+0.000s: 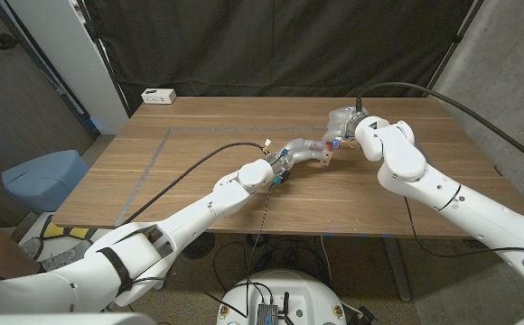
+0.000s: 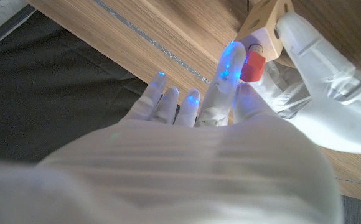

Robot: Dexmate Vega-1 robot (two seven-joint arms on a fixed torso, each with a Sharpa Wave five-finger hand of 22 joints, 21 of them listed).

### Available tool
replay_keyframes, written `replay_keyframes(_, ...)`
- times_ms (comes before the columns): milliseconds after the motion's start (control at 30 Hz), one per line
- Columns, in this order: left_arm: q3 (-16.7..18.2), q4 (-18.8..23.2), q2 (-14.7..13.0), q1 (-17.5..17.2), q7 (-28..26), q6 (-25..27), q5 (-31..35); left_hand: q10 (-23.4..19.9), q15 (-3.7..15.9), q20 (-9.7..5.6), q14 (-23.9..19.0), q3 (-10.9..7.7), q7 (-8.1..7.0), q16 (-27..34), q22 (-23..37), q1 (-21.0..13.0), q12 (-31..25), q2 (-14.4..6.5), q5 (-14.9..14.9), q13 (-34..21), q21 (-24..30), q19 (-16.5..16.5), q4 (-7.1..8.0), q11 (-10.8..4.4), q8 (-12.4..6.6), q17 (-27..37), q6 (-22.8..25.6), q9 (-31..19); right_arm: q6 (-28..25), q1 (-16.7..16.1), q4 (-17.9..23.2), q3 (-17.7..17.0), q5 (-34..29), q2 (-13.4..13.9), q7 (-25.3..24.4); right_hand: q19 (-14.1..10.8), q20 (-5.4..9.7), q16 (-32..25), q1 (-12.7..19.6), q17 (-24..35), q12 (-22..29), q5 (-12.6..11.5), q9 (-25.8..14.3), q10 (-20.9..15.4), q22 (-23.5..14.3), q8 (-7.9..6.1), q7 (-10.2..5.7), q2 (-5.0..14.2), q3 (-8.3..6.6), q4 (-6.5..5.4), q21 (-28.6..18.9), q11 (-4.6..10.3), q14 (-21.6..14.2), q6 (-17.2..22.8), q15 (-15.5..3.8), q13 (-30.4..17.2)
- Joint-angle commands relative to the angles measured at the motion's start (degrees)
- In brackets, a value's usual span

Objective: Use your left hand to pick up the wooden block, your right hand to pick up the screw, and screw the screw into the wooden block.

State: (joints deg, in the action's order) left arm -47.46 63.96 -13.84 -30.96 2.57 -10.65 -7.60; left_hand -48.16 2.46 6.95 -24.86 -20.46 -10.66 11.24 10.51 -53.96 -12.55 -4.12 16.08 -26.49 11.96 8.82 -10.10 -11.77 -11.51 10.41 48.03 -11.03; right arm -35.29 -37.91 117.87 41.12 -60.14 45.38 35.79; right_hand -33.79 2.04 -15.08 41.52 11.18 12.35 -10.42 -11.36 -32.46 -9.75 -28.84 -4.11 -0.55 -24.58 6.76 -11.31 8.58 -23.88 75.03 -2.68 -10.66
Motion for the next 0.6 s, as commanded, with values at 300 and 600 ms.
replay_keyframes(300, -0.01, 0.31, -0.14, -0.17, 0.06, -0.34, 0.01, -0.53, 1.78, -0.04, -0.35, -1.96, 1.70, 0.08, 0.21, 0.23, -0.43, -0.75, 0.30, -2.13, 0.20, 0.39, 1.24, -0.15, -0.47, 0.13, 2.73, -0.32, -0.82, -0.70, 1.20, -0.16, -1.72, 0.37, 0.55, 0.33, -0.77, 1.08, -6.51, 0.08, -0.98, 0.17, 0.37, 0.52, -0.10, 1.63, 0.79, -2.95, 2.94, -1.27, 0.16, -1.94, -0.10, -1.81, -2.24, -0.07)
replay_keyframes(600, -0.02, 0.88, -0.38, -0.44, 0.04, -0.33, 0.13, -0.45, 1.81, 0.00, -0.40, -2.01, 1.78, 0.09, 0.21, 0.24, -0.41, -0.76, 0.30, -2.13, 0.21, 0.41, 1.23, -0.11, -0.44, 0.13, 2.68, -0.32, -0.83, -0.47, 2.08, -0.26, -2.84, 0.50, 3.65, 1.26, -1.11, 2.00, -9.51, 0.13, -1.65, -0.08, 0.26, 2.09, -0.11, 3.46, 1.11, -4.15, 4.10, -1.82, 0.42, -3.76, 0.84, -5.24, -1.36, -0.15)
